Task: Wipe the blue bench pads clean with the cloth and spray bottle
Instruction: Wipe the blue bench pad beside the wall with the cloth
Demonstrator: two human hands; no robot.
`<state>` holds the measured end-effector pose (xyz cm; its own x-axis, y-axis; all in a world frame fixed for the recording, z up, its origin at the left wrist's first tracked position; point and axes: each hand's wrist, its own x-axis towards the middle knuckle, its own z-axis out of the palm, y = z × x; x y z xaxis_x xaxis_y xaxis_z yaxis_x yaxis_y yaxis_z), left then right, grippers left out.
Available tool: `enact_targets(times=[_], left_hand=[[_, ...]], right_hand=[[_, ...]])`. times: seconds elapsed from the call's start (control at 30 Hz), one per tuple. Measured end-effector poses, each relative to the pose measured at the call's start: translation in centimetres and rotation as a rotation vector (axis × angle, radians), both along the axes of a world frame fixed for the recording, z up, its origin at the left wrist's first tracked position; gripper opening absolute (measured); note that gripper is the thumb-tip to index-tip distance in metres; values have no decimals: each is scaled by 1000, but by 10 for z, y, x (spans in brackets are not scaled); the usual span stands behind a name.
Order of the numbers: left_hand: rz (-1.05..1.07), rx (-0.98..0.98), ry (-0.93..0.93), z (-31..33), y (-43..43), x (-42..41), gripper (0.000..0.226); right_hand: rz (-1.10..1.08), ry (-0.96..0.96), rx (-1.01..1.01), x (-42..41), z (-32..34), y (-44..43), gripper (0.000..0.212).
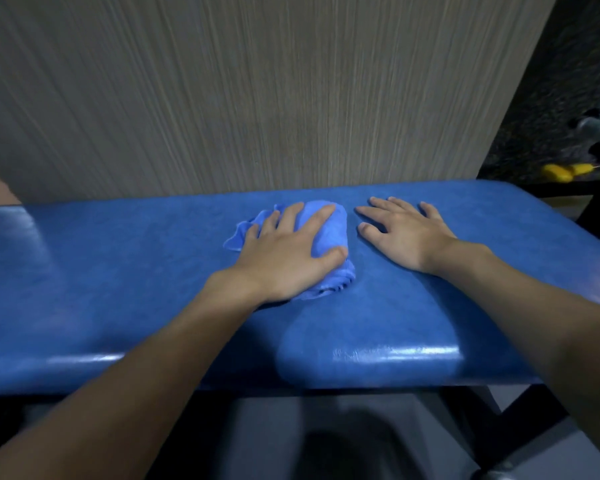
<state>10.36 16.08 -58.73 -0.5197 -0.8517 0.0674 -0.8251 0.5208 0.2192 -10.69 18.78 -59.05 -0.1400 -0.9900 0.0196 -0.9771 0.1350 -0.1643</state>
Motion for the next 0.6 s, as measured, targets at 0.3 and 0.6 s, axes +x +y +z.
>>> enact_targets(times=[0.3, 0.6], left_hand=[[-25, -42, -48, -4, 85, 32, 90], [-17, 10, 2, 3, 16, 10, 78]], right_hand=[[19, 131, -1, 10, 14, 13, 49], [7, 26, 43, 14, 3, 12, 54]])
